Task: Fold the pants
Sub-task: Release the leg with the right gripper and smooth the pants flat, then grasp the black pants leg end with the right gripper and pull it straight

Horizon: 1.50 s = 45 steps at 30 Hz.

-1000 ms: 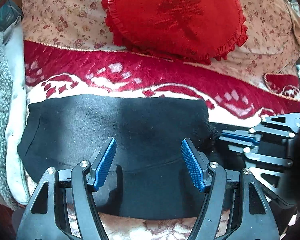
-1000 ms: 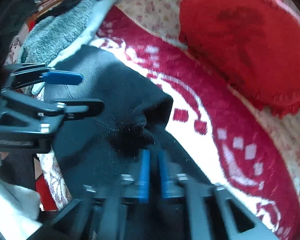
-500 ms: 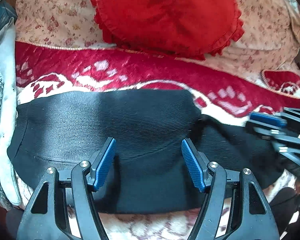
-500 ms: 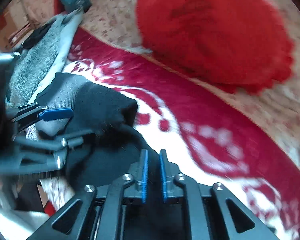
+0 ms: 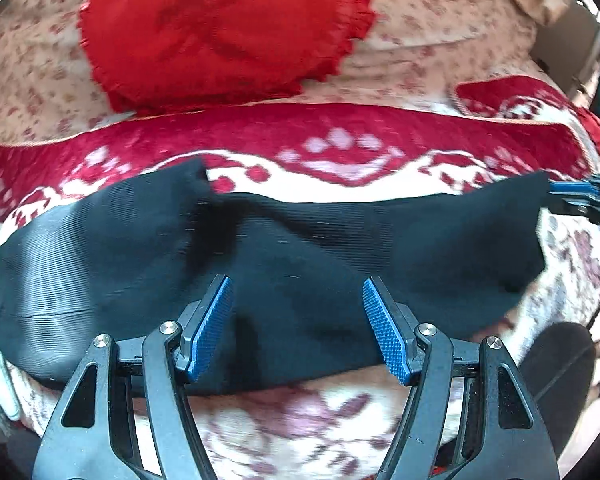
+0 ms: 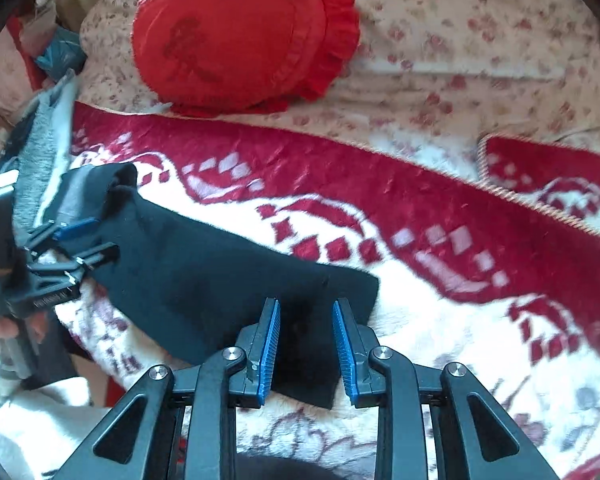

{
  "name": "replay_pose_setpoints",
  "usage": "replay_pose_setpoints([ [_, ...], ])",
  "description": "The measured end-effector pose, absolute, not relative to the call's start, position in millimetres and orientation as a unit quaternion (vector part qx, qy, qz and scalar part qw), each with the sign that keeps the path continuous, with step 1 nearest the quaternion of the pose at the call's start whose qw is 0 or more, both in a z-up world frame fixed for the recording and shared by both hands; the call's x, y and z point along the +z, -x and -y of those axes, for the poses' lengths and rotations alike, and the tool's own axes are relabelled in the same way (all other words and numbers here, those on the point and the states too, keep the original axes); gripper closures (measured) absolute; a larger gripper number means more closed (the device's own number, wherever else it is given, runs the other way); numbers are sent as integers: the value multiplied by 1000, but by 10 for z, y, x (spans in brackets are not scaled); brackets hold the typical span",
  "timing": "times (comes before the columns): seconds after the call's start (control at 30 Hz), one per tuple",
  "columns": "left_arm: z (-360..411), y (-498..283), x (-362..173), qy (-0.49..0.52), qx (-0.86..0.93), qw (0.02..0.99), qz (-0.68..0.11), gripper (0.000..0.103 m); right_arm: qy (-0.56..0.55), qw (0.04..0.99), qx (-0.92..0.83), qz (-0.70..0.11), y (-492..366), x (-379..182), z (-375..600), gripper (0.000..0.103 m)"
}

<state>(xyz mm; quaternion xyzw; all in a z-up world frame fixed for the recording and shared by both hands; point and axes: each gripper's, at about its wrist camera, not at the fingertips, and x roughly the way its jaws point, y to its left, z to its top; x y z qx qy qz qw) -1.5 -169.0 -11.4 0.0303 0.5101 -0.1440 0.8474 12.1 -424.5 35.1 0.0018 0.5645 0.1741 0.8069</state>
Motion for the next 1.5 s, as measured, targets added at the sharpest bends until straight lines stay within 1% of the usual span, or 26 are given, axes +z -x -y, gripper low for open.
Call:
replay_pose_setpoints([
  [0.03, 1727, 47, -95, -27, -154, 847, -508, 35, -14, 806, 188, -561, -121, 340, 4243, 75],
  [0.1, 1840, 104, -82, -25, -181, 840, -511, 35, -39, 802, 215, -556, -157, 297, 4208, 65],
  [0.13, 1896, 123, -84, -27, -189, 837, -513, 35, -50, 802, 219, -554, -198, 247, 4198, 65],
  [0.17, 1958, 137, -92, -34, -193, 834, -516, 35, -52, 801, 218, -555, -218, 210, 4176, 66],
  [0.2, 1994, 147, -93, -38, -193, 834, -516, 35, -40, 799, 209, -563, -255, 149, 4114, 85],
  [0.23, 2015, 153, -91, -42, -193, 834, -515, 35, -22, 799, 203, -565, -246, 154, 4029, 92],
  [0.33, 2025, 117, -77, -37, -190, 837, -512, 35, 34, 814, 196, -545, -158, 357, 3834, 92],
  [0.4, 2032, 53, -106, -31, -185, 835, -517, 35, 48, 825, 162, -539, -229, 436, 3839, 92],
  [0.43, 2047, 21, -129, -31, -181, 834, -521, 35, 64, 832, 127, -536, -317, 422, 3845, 91],
  [0.47, 2057, 2, -150, -32, -179, 833, -523, 35, 72, 832, 104, -540, -399, 361, 3867, 87],
  [0.53, 2044, 6, -158, -34, -180, 832, -524, 35, 54, 814, 91, -572, -522, 174, 3934, 86],
  [0.6, 2002, 23, -146, -35, -180, 835, -519, 35, 10, 796, 103, -596, -513, 48, 4053, 85],
  [0.73, 1893, -8, -152, -23, -173, 835, -523, 35, -3, 803, 119, -584, -284, 103, 4224, 82],
  [0.8, 1837, -10, -133, -17, -168, 838, -519, 35, 0, 804, 126, -581, -213, 105, 4235, 77],
  [0.9, 1757, -1, -106, -13, -159, 842, -516, 35, 2, 799, 126, -588, -215, -44, 4224, 77],
  [0.93, 1735, 5, -97, -12, -157, 842, -516, 35, 3, 799, 123, -589, -230, -111, 4202, 77],
  [0.97, 1704, 13, -83, -11, -155, 843, -515, 35, 6, 800, 118, -588, -246, -152, 4200, 83],
  [1.0, 1643, 31, -56, -11, -151, 844, -514, 35, 16, 808, 111, -579, -230, -155, 4190, 96],
  [1.13, 1340, 84, 23, 3, -132, 854, -503, 35, 58, 823, 120, -552, 9, 119, 4101, 97],
  [1.2, 1143, 96, 19, 22, -113, 856, -504, 35, 73, 818, 123, -557, 117, 180, 4078, 97],
  [1.27, 974, 100, -26, 37, -99, 857, -504, 35, 94, 809, 119, -568, 165, 97, 4045, 97],
  [1.4, 736, 117, -122, 44, -69, 856, -510, 35, 77, 806, 83, -581, 47, -214, 4059, 97],
  [1.5, 565, 153, -106, 48, -52, 862, -502, 35, 56, 807, 65, -584, 35, -187, 4104, 94],
])
